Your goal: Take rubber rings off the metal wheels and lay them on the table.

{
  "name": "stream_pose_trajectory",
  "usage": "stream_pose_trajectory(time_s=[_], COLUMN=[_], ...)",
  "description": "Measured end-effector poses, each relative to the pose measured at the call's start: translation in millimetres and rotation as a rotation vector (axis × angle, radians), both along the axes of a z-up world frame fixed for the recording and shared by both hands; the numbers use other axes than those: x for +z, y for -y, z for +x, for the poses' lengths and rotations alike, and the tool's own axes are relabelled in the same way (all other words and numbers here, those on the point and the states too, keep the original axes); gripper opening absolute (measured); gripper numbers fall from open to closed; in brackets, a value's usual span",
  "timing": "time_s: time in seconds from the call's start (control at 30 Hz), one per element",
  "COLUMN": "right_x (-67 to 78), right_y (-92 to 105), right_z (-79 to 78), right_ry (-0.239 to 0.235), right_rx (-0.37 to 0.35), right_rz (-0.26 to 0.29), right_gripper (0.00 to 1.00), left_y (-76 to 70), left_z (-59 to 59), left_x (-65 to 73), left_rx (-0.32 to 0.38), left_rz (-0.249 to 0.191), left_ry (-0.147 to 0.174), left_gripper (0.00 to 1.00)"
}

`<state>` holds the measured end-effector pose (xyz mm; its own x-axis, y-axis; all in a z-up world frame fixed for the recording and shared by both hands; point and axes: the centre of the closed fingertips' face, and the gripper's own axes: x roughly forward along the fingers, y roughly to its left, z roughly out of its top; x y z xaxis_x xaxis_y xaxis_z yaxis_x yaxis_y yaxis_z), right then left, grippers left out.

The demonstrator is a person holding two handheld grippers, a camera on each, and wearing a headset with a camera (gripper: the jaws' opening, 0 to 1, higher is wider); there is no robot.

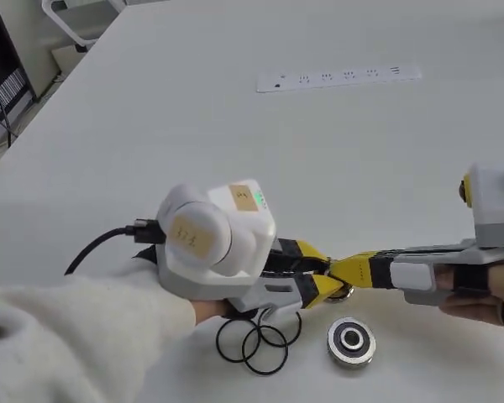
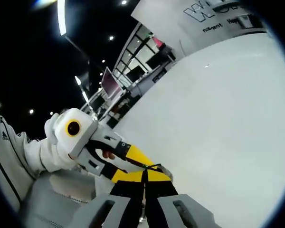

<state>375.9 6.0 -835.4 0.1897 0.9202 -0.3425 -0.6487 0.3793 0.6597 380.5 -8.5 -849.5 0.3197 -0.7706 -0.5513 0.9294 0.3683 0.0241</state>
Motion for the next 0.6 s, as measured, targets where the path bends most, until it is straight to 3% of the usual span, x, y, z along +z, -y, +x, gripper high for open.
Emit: stream_pose_trajectory(time_s=[0.1,0.23,0.3,0.43,0.6], right_x=[1.6,-2.6,-2.5,-4.5,-2.2], right_y=[0.2,3.3,4.7,7.2,10.6], right_z=[1.1,4.6,4.9,3.6,1.5], right_ry=[0.008,0.024,0.022,0.019,0.009], right_rx=[-0.006,-0.018,-0.020,-0.022,-0.035], right_rz=[-0.003,-0.047,-0.054,-0.083,-0.092], right_gripper=[0.00,0.00,0.00,0.00,0.00], left_y=[-0.1,0.5,0.9,-1.2,-1.0], left_z=[-0.3,-0.4,-2.1,-4.4,-8.4], left_x=[0.0,0.2,0.2,0.8,12.0], left_rx=[0.005,0.036,0.033,0.030,0.024], left_rz=[0.004,0.002,0.016,0.046,0.028], left_ry=[0.000,-0.012,0.000,-0.009,-0.013], left_gripper=[0.13,0.13,0.14,0.14,0.22])
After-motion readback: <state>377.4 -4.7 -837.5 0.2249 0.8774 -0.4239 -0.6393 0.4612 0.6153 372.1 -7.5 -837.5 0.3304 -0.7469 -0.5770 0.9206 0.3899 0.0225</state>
